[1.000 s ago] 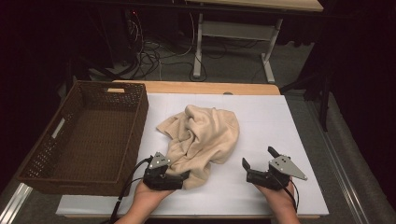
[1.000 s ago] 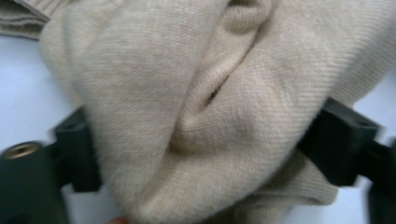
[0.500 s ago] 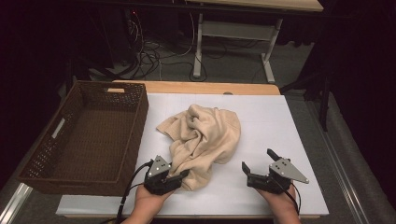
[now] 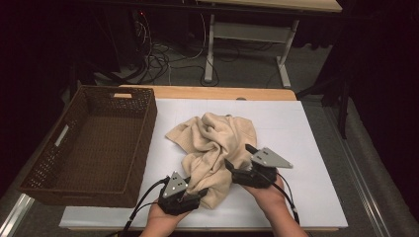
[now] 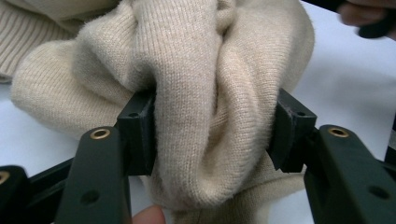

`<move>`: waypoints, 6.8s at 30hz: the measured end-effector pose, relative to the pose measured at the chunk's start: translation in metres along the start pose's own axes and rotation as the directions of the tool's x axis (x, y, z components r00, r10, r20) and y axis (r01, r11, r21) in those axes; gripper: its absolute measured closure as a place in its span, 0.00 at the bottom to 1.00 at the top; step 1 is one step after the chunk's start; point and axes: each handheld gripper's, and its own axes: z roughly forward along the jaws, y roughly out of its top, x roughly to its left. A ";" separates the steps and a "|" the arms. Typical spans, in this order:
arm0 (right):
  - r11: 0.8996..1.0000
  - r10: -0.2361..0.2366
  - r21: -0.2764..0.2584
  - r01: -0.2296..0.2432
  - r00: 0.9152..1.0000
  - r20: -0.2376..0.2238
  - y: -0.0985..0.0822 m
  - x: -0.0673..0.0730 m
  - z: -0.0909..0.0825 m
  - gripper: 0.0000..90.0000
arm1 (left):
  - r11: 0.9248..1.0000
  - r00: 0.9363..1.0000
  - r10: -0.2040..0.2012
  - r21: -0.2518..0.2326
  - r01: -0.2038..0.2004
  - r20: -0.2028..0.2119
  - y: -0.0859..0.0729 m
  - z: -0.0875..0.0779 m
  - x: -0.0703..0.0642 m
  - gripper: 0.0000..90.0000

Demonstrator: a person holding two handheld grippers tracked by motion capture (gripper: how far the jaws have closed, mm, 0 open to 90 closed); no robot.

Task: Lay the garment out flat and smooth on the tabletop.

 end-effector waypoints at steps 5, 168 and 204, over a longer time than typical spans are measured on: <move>0.996 -0.010 0.089 0.010 1.000 0.002 0.015 0.004 0.030 0.32 | 1.000 1.000 0.015 -0.004 -0.015 0.023 0.001 0.001 -0.005 0.46; 0.959 0.224 0.076 -0.274 0.892 0.392 -0.105 -0.149 -0.156 0.87 | 0.999 0.990 -0.034 0.007 0.034 0.135 0.006 0.013 0.019 0.08; 0.950 0.066 0.309 -0.050 0.997 -0.042 -0.064 -0.007 -0.052 0.39 | 0.971 0.853 0.148 0.090 -0.222 0.501 0.005 0.031 -0.075 0.85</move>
